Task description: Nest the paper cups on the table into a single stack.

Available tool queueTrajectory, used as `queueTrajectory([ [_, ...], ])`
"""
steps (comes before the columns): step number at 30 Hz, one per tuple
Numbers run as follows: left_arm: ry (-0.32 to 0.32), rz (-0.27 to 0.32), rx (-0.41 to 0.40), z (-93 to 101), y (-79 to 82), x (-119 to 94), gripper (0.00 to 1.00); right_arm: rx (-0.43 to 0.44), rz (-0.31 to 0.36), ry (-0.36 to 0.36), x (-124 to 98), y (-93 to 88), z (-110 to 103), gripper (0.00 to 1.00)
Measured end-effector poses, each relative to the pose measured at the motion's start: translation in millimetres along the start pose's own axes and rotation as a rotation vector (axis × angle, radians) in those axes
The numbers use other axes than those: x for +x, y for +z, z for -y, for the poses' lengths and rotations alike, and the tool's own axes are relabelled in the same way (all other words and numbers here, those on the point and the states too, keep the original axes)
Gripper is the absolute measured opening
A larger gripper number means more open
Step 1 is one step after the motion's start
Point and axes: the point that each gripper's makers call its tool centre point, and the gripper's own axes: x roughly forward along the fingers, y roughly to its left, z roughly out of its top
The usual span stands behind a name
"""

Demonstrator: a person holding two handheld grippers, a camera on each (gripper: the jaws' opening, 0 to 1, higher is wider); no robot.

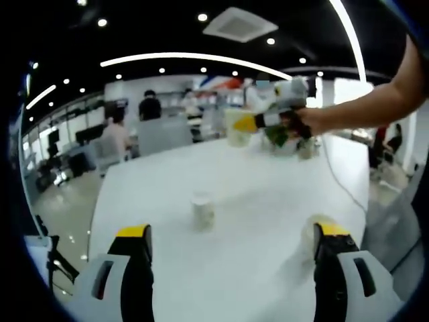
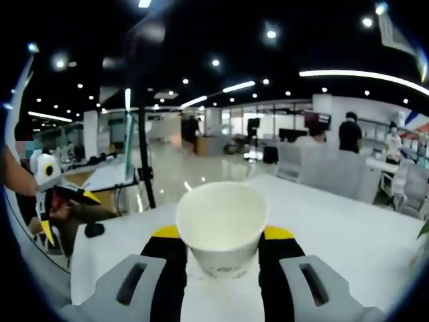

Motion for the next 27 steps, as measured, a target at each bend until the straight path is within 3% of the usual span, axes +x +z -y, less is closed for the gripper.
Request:
queueTrajectory([
  [27, -0.013, -0.005, -0.005, -2.9, -3.1, 0.8, 0.98, 0.006, 0.012, 0.026, -17.0, 13.9, -33.5, 0.38],
])
